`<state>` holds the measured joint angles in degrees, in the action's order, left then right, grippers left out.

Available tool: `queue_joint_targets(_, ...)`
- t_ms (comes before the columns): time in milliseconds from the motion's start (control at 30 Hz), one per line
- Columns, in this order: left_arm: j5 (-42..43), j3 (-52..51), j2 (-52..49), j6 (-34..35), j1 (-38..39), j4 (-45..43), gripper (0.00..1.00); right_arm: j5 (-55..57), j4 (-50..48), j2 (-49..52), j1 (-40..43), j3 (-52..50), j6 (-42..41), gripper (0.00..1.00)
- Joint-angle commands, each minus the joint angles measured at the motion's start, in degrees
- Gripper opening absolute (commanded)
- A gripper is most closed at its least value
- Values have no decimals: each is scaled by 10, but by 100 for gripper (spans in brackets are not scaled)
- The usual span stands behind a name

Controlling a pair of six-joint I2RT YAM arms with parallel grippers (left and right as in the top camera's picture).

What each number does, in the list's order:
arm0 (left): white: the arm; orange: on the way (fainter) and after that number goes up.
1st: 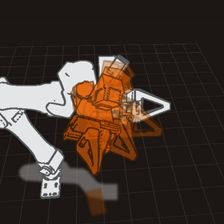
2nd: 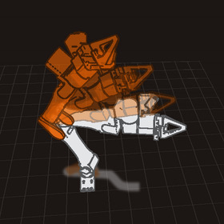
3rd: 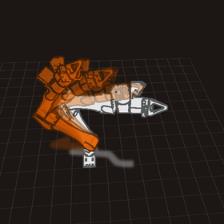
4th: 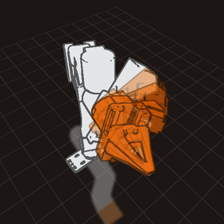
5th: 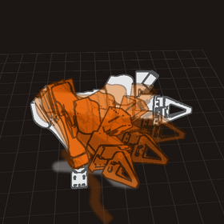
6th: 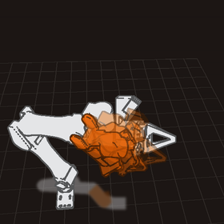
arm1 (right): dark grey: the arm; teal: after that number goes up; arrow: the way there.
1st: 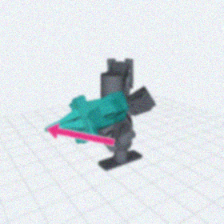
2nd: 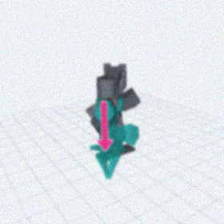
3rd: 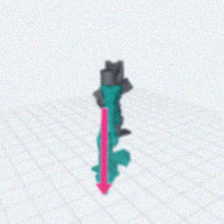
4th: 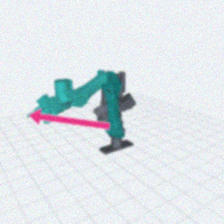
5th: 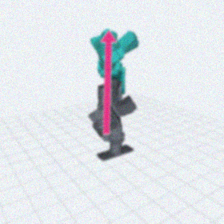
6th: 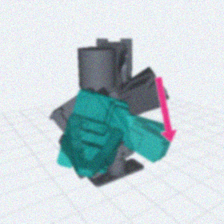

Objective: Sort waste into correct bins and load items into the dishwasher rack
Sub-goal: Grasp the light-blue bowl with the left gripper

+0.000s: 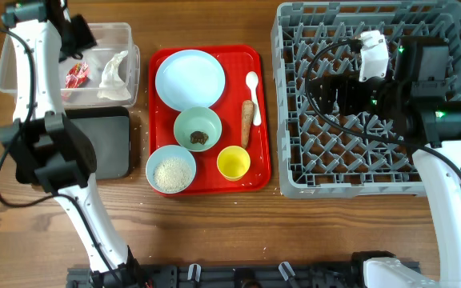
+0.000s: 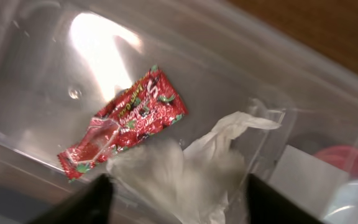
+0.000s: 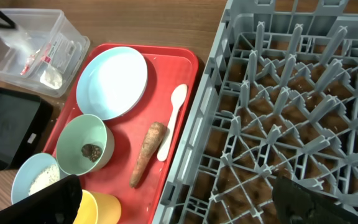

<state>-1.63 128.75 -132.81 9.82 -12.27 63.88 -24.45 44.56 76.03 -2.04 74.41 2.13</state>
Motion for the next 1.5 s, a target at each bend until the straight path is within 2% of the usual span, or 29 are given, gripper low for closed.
queue_joint_targets(0,20,3,12,1,-2,-17,99,-9,-5,7,0,14,-8,100)
queue_joint_targets(67,25,3,24,1,-2,-26,100,-9,-5,7,0,14,-8,100)
queue_joint_targets(167,75,4,76,1,-1,-24,100,-9,-6,7,0,14,-8,100)
queue_joint_targets(267,213,4,150,1,7,3,100,-9,-7,7,0,14,-8,100)
queue_joint_targets(300,224,4,161,1,13,18,100,-9,-9,7,0,14,-8,100)
queue_joint_targets(400,219,3,176,1,63,131,100,-9,-17,7,0,14,-8,100)
queue_joint_targets(500,192,-11,167,1,119,192,100,-9,-21,7,0,14,-8,100)
queue_joint_targets(567,158,-44,162,21,181,198,100,-9,-23,7,0,14,-8,100)
queue_joint_targets(633,118,-81,157,45,234,180,100,-9,-23,7,0,14,-8,100)
queue_joint_targets(733,53,-176,156,106,310,106,100,-9,-21,7,0,14,-8,100)
queue_joint_targets(900,52,-315,156,121,368,-28,100,-9,-21,7,0,14,-8,100)
queue_joint_targets(1033,52,-386,156,121,394,-94,97,-9,-18,7,0,14,-9,100)
queue_joint_targets(1100,52,-403,155,121,398,-112,91,-9,-17,7,0,14,-9,100)
queue_joint_targets(1200,52,-428,155,121,399,-148,76,-9,-16,7,0,14,-13,100)
queue_joint_targets(1367,52,-458,155,121,399,-172,31,-9,-14,7,0,14,-12,100)
queue_joint_targets(1433,52,-458,155,122,399,-171,18,-9,-14,7,0,14,-13,100)
queue_joint_targets(1467,52,-458,155,132,399,-169,5,-9,-14,7,0,14,-12,100)
